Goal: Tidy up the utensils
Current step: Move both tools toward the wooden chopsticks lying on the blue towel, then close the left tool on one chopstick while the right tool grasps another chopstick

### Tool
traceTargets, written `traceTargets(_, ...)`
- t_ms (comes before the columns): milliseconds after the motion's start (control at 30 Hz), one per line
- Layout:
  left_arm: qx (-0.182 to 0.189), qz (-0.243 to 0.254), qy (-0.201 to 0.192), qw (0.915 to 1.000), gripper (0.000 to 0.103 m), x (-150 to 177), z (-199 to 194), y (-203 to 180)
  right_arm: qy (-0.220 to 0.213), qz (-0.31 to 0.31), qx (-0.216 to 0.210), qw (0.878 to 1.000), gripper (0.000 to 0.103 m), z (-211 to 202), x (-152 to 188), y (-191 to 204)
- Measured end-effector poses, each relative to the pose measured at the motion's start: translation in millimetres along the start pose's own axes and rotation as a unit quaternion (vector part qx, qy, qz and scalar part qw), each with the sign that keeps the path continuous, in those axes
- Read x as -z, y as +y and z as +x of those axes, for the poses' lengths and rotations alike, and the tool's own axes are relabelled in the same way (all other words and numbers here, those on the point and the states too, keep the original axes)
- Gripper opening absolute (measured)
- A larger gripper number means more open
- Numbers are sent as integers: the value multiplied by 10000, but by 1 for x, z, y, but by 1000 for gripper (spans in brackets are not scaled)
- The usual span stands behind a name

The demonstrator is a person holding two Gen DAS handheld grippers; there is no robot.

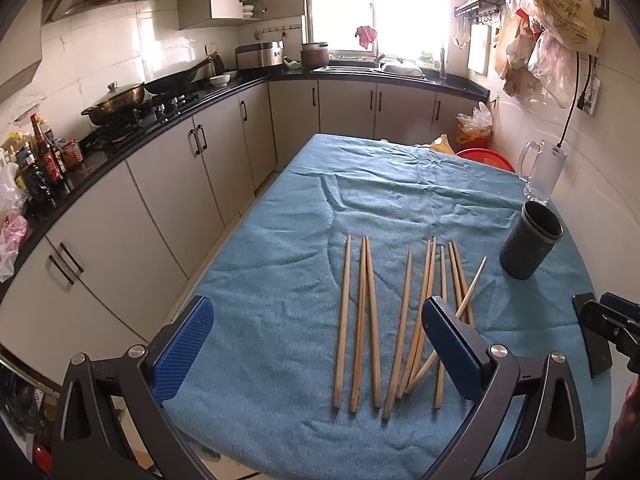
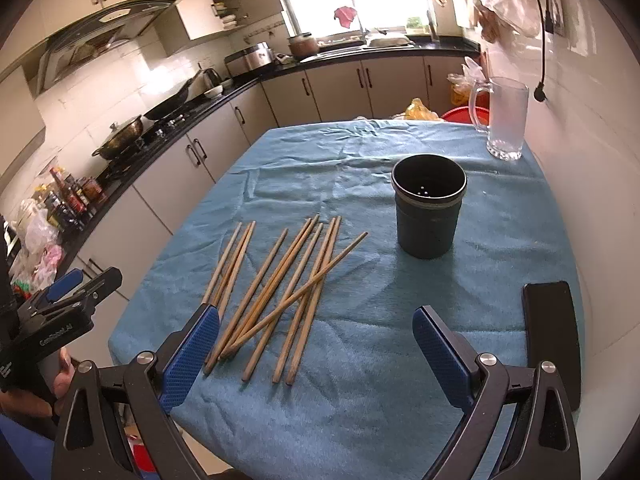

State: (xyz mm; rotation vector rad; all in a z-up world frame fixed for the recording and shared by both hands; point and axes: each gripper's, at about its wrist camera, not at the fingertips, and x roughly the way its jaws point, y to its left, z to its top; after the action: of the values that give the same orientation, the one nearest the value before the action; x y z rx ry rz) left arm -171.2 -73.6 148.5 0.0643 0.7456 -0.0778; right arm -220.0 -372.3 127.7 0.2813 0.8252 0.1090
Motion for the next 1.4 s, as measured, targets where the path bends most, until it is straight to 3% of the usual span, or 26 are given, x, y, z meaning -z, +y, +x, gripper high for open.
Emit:
traceTargets(167,160,10,102,9998,103,-6,16,6,117,212,149,9996,99,12,-5,-4)
traceTargets(333,273,-61,565,9980,103,-11,47,17,375,484,298,9977,95,30,-15,-13)
traceTargets(400,427,-76,892,9951,103,-11,65,24,545,603,336,9961,91,42,-20,-17)
traceTargets(500,590,-133,1192,9910,102,-12,85,32,829,1037,225,9909,73,64,-27,-26)
traceTargets(633,782,-290,1420,9863,85,-12,102,43,1155,1413,96,9832,65,96,-41,-28)
traceTargets(667,827,-317,1481,9850,79,-11,106,46,1209,1496,115,9813,57,102,-43,-27)
traceTargets(800,904,-324,1607,9823,77,-6,115,54,1474,1877,228,9708,48,134,-48,-26)
traceTargets(933,1025,-270,1726,9793,55,-5,122,62,1696,2209,290,9600,33,163,-45,-25)
traceTargets(1067,1094,-333,1816,9767,40,-5,130,74,1871,2455,468,9500,31,184,-44,-27)
traceTargets(1267,1237,-306,1934,9728,35,-8,140,81,1926,2461,736,9471,11,199,-46,-28)
traceTargets(1400,1416,-379,2085,9670,36,-14,149,79,1819,2410,728,9505,7,194,-51,-25)
